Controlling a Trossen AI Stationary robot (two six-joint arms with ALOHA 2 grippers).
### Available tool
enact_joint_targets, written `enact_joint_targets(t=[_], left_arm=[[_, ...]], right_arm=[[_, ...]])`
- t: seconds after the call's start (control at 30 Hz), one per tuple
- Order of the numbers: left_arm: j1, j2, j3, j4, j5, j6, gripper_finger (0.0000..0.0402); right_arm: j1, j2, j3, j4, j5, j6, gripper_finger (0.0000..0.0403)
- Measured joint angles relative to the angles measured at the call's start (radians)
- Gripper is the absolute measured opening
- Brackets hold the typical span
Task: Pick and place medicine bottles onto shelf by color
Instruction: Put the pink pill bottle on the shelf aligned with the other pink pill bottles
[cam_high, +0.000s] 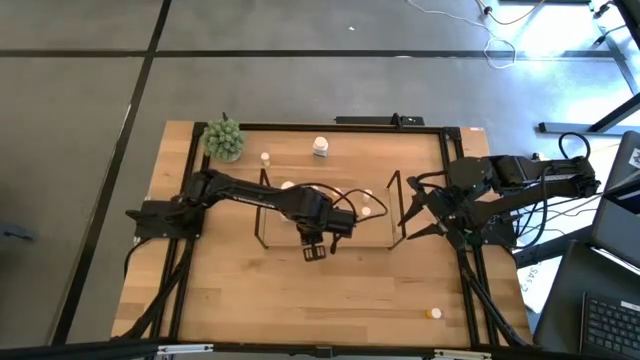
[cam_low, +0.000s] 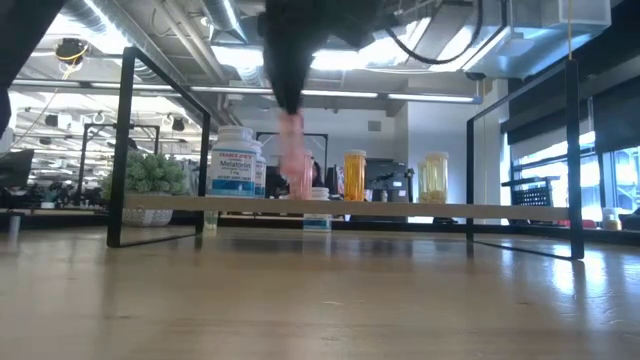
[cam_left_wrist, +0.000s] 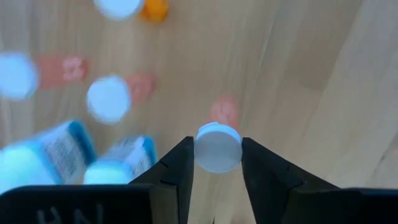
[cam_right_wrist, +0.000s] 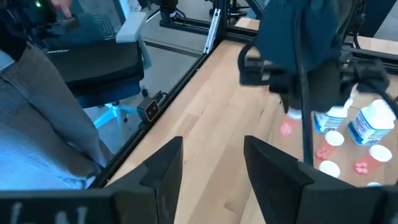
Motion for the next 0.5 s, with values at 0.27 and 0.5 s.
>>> enact_joint_targets(t=[0.27,0.5], left_arm=[[0.002,0.019,-0.001,-0.004,0.003,-0.002,0.0111],[0.007,0.015,0.0,0.032,-0.003,0.001,0.0111]], right_arm=[[0.0,0.0,0.0,0.006,0.0,0.002,0.0173],[0.0,0.0,0.0,0.007,0.0,0.001,0.0173]])
